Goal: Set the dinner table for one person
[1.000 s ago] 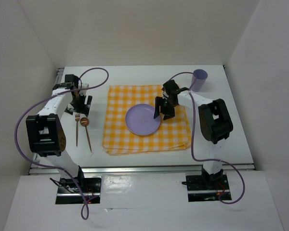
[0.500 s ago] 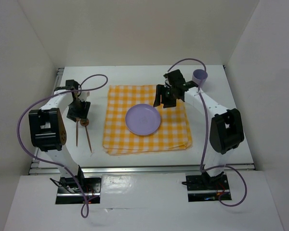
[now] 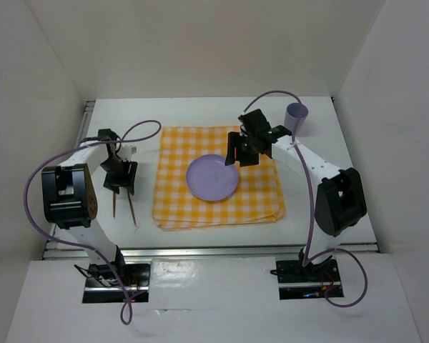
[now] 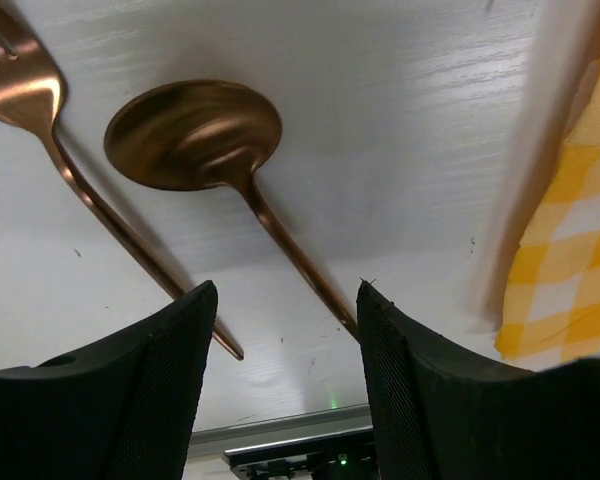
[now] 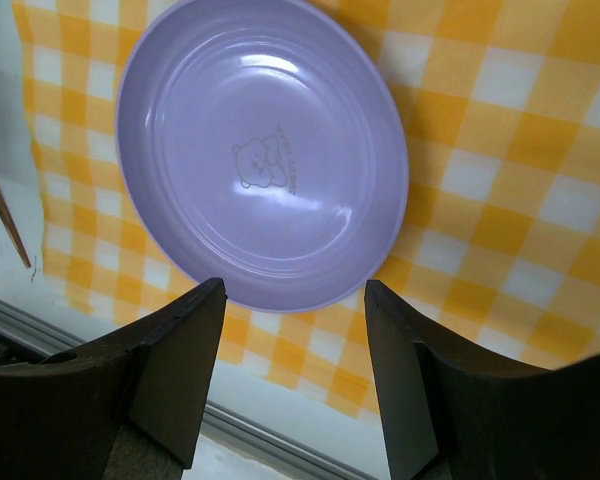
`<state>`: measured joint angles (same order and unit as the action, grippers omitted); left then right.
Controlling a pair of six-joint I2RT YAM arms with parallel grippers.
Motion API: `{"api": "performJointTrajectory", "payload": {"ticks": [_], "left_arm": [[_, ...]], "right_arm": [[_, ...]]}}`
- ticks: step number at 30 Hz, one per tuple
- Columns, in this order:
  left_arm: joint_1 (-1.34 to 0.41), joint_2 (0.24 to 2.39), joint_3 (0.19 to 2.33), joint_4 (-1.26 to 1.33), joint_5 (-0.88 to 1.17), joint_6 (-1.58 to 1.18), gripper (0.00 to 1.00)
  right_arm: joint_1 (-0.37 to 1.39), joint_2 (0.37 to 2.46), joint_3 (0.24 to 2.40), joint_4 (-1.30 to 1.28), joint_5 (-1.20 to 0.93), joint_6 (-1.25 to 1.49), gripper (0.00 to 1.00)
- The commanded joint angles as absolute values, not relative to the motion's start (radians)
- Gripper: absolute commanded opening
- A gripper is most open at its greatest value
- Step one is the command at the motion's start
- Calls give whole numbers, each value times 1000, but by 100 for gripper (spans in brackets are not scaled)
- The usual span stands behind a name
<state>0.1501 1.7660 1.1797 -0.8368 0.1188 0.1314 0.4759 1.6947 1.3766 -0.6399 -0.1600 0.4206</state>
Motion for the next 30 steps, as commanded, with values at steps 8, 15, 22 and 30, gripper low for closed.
{"api": "performJointTrajectory", "payload": {"ticks": [8, 15, 22, 30], "left_arm": [[69, 1809, 1147, -773, -20, 101, 60], [69, 1851, 1147, -772, -22, 101, 50], [69, 1924, 1183, -772, 52, 153, 0], [78, 1927, 1310, -848, 273, 144, 0]], "right_arm": [[485, 1635, 1373, -649, -115, 439, 64], [485, 1605, 1373, -649, -95, 439, 64], [485, 1595, 1364, -649, -86, 439, 63], [495, 1551, 1331, -618, -95, 439, 60]]}}
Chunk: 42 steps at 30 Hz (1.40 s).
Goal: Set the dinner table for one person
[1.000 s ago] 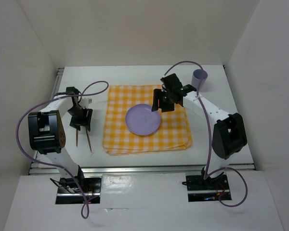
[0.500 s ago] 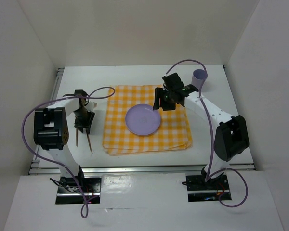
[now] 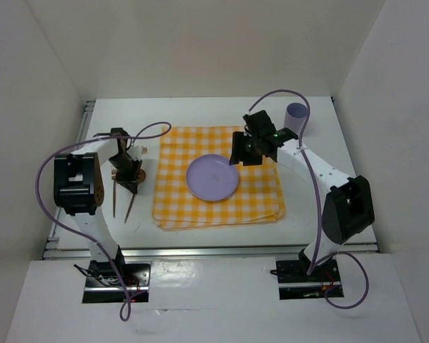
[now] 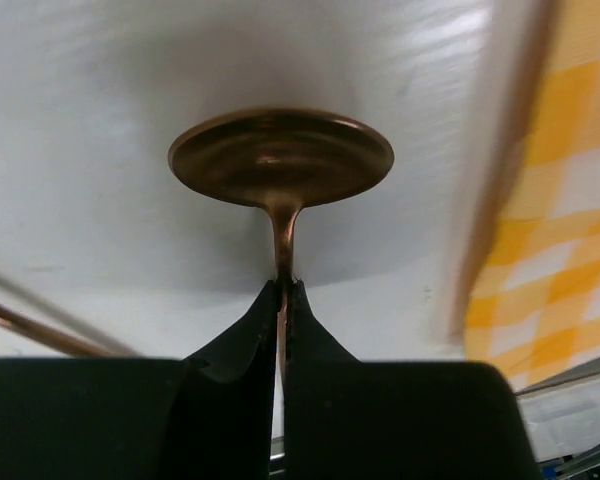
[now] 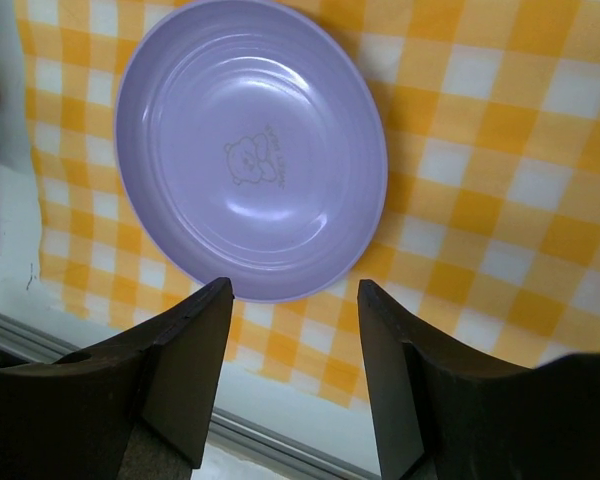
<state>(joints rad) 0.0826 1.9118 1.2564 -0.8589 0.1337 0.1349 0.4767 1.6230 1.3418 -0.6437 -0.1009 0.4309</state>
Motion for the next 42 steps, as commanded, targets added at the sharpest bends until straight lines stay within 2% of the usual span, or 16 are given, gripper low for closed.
{"api": "performJointTrajectory", "payload": {"ticks": [1, 7, 13, 18, 23, 27, 30, 33, 36, 38, 40, 41, 42], "left_arm": [[92, 1913, 1330, -860, 293, 144, 0], [124, 1829, 1486, -905, 454, 42, 0], [124, 1723, 1649, -896, 560, -99, 0], [72, 1605, 1617, -755, 618, -256, 0], [5, 1532, 1583, -676, 589, -319, 0], [-35, 1522, 1583, -686, 600, -344, 0], [-58, 1513, 1583, -695, 591, -344, 0], [-67, 1503, 1572, -695, 568, -344, 0], [-78, 1503, 1572, -695, 540, -331, 0], [-90, 1503, 1572, -704, 531, -331, 0], [-91, 1503, 1572, -704, 520, -322, 0], [-101, 1503, 1572, -704, 520, -322, 0], [-101, 1503, 1572, -704, 520, -322, 0]], "right_arm": [[495, 1540, 1331, -608, -104, 428, 60], [601, 1531, 1331, -532, -115, 356, 59], [784, 1551, 1331, -290, -115, 313, 59], [883, 1619, 1316, 102, -140, 313, 64], [893, 1764, 1491, 98, -152, 313, 64], [893, 1813, 1528, 123, -175, 313, 62], [893, 1841, 1543, 112, -146, 334, 56], [893, 1841, 1533, 112, -106, 344, 45], [893, 1819, 1511, 121, -84, 353, 41], [893, 1819, 1511, 130, -84, 353, 35], [893, 1819, 1511, 121, -84, 353, 24], [893, 1819, 1520, 112, -84, 362, 9], [893, 1819, 1520, 112, -84, 371, 3]]}}
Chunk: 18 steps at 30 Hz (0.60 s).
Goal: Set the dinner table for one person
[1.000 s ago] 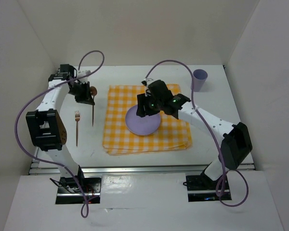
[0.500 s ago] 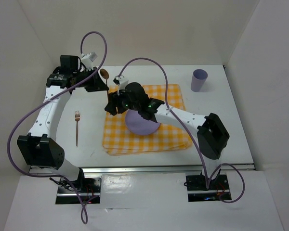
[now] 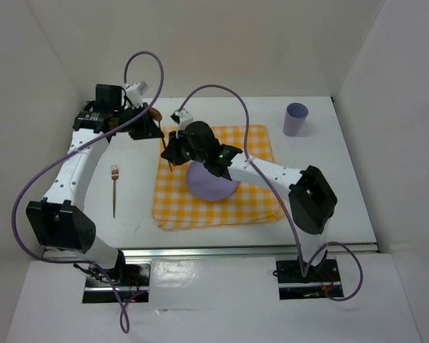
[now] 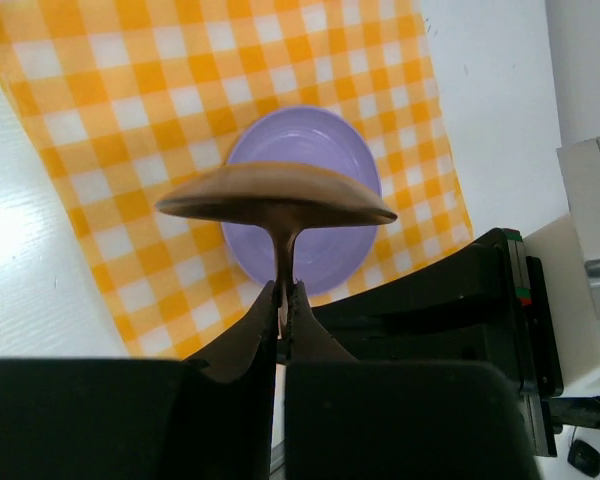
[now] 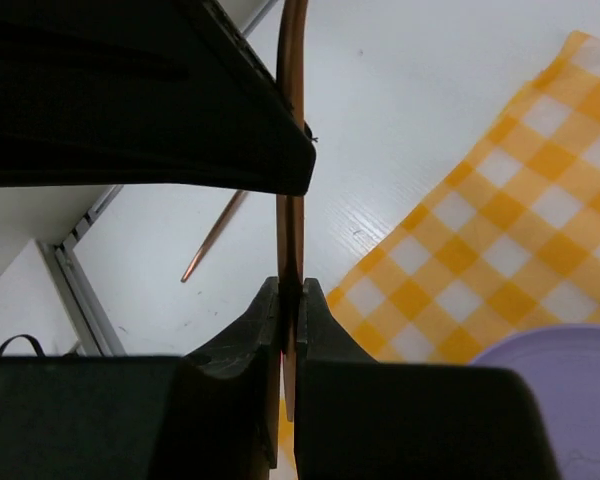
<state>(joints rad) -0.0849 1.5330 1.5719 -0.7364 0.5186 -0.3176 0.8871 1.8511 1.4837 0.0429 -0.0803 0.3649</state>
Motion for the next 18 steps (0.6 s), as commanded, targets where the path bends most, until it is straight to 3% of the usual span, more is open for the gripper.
{"api": "performJointTrajectory", "payload": {"ticks": [1, 4, 6, 7, 10, 11, 15, 18], "left_arm": [[-101, 1503, 1572, -704, 520, -322, 0], [-101, 1514, 1572, -704, 551, -284, 0], [-110, 1514, 1583, -722, 560, -273, 9], [-110, 1525, 1583, -723, 560, -262, 23], [-110, 1534, 1592, -733, 560, -242, 44], [-110, 1543, 1592, -733, 560, -242, 56], [-110, 1563, 1603, -767, 505, -203, 75], [-110, 1563, 1623, -778, 486, -190, 76]], "right_arm": [[893, 1819, 1520, 112, -84, 371, 0], [893, 1830, 1531, 89, -106, 412, 0], [867, 1830, 1543, 42, -147, 448, 0], [838, 1830, 1543, 41, -196, 490, 0], [773, 1806, 1488, 29, -283, 581, 0], [758, 1805, 1445, 47, -304, 595, 0], [703, 1766, 1376, 45, -348, 617, 0], [654, 1741, 1344, -12, -376, 617, 0]]}}
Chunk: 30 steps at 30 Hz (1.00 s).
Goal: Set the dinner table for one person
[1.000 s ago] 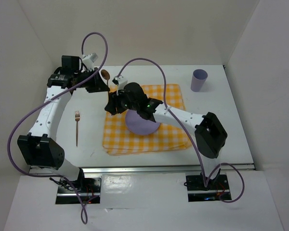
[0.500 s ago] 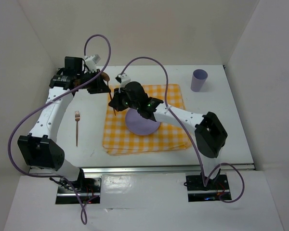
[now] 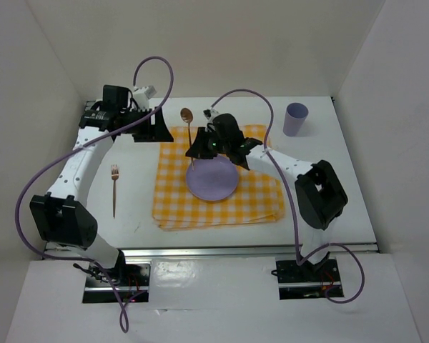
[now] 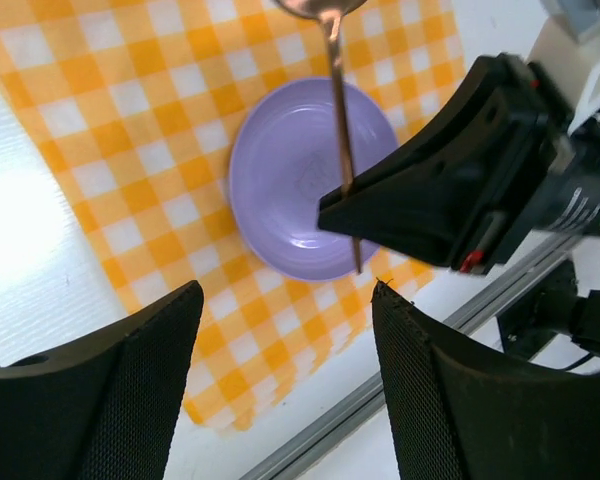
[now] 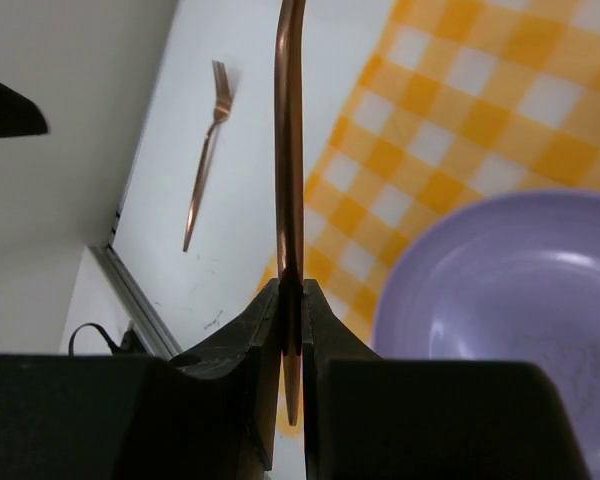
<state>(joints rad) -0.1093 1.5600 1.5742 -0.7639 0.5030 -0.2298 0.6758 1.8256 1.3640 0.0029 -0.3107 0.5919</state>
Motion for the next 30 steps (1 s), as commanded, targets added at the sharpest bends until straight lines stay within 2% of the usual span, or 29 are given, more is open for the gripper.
{"api": "performJointTrajectory", "payload": {"ticks": [1, 5, 12, 15, 22, 30], "left_arm": [[-110, 1563, 1623, -778, 471, -190, 76], [-77, 1552, 1647, -787, 405, -172, 76], [46, 1532, 1559, -787, 394, -150, 76], [58, 1523, 1517, -775, 385, -150, 76], [67, 1523, 1517, -775, 385, -141, 75], [67, 1514, 1506, -775, 385, -141, 75]], "right_arm": [[637, 1730, 1332, -21, -394, 627, 0], [516, 1642, 1260, -107, -454, 603, 0], [134, 1531, 1091, -377, -716, 413, 0], [80, 1531, 1039, -410, -803, 336, 0], [34, 1704, 1054, -425, -965, 296, 0], [34, 1769, 1012, -362, -1025, 318, 0]]}}
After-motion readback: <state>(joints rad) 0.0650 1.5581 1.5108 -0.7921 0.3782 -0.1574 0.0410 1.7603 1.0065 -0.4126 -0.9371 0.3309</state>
